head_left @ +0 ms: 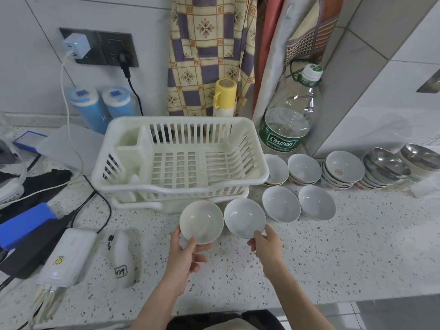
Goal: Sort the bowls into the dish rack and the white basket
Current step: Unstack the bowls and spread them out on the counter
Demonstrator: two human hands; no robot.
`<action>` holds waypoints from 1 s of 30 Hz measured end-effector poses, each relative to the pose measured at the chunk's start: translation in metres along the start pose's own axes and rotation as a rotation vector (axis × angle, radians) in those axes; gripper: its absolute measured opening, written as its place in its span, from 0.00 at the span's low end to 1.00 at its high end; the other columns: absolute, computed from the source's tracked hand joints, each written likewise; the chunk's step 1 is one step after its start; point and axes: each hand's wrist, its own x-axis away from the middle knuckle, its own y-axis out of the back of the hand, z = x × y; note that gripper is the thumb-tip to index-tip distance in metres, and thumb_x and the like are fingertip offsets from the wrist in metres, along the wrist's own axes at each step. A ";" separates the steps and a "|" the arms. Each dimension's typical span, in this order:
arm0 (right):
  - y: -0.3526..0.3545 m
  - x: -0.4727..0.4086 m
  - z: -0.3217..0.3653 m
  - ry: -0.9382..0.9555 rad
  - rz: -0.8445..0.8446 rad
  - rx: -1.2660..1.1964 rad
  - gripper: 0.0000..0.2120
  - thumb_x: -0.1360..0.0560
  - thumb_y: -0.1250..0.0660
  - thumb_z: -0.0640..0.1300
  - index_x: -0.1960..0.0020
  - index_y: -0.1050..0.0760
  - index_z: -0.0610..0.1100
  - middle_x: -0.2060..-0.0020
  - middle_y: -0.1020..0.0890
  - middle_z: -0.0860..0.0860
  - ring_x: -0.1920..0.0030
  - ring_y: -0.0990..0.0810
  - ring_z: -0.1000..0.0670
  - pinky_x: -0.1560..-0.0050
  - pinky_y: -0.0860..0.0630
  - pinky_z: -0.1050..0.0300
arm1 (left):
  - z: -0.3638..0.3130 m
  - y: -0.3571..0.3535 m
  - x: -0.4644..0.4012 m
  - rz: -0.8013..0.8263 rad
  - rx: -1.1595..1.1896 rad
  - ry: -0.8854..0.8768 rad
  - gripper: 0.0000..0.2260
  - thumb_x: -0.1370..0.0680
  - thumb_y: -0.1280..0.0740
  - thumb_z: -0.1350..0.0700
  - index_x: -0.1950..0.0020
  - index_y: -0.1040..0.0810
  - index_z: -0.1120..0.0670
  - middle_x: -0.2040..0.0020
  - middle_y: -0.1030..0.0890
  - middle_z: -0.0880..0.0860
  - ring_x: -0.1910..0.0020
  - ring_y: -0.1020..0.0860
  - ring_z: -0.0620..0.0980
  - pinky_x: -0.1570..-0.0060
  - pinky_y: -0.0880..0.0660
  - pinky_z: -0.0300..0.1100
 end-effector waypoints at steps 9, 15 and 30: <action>0.000 0.005 0.001 -0.011 0.039 -0.027 0.18 0.20 0.42 0.40 0.31 0.31 0.47 0.68 0.19 0.46 0.75 0.26 0.56 0.73 0.30 0.63 | -0.003 0.000 0.003 -0.017 -0.061 -0.001 0.26 0.17 0.38 0.53 0.24 0.44 0.35 0.53 0.13 0.57 0.70 0.19 0.49 0.77 0.31 0.38; 0.004 0.009 0.003 -0.044 0.026 -0.041 0.19 0.20 0.41 0.43 0.29 0.33 0.46 0.65 0.17 0.46 0.73 0.25 0.54 0.72 0.30 0.61 | -0.005 -0.001 0.006 -0.170 -0.231 -0.098 0.28 0.19 0.34 0.52 0.23 0.42 0.40 0.61 0.13 0.55 0.79 0.28 0.46 0.79 0.32 0.38; 0.119 -0.019 0.027 0.173 -0.385 -0.109 0.09 0.20 0.40 0.46 0.45 0.22 0.48 0.67 0.18 0.49 0.61 0.20 0.51 0.59 0.25 0.53 | -0.027 -0.098 0.021 -0.288 -0.137 -0.322 0.06 0.20 0.33 0.50 0.52 0.22 0.52 0.68 0.18 0.52 0.80 0.32 0.44 0.80 0.35 0.36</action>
